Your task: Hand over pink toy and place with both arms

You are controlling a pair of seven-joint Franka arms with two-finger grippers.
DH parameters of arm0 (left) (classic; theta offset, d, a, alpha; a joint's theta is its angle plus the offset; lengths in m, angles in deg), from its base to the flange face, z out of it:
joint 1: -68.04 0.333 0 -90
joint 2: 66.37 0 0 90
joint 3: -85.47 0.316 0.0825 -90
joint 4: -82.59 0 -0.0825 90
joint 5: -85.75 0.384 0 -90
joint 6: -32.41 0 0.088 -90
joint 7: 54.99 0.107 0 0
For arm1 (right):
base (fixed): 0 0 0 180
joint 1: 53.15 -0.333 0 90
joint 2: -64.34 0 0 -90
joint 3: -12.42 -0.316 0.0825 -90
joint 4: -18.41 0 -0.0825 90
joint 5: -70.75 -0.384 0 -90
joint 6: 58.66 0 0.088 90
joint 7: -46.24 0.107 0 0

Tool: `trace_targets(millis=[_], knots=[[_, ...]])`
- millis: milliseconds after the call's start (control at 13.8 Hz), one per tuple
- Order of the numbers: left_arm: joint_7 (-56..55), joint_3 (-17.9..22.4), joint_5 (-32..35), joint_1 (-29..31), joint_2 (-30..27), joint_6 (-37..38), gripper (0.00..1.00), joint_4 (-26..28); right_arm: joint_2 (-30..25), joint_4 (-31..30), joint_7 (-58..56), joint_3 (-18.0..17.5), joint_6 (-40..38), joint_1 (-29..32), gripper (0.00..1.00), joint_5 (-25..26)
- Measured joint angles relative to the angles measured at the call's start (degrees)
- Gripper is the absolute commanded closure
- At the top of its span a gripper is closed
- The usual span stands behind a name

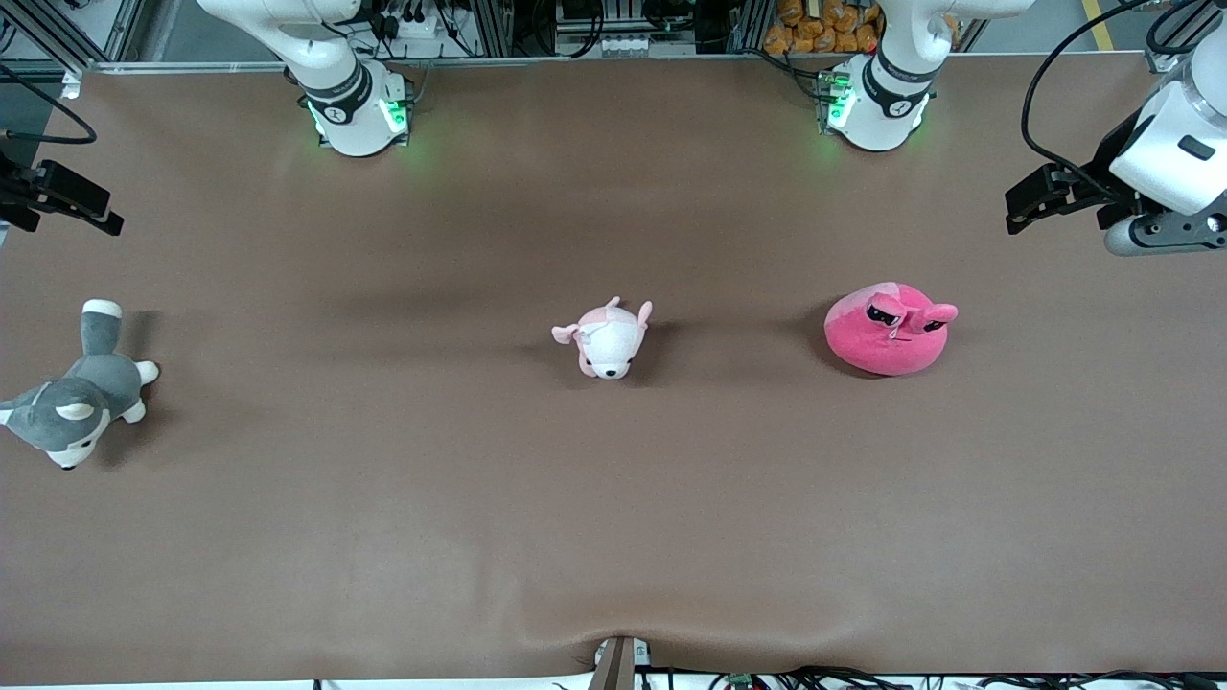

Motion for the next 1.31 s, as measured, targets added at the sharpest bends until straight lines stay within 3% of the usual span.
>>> trace_targets(millis=[1308], knots=[[-0.63,0.63,0.04,3.24,2.81,0.63,0.00,-0.89,-0.02,0.05,0.00,-0.27,-2.66,-0.02,0.00,0.00]])
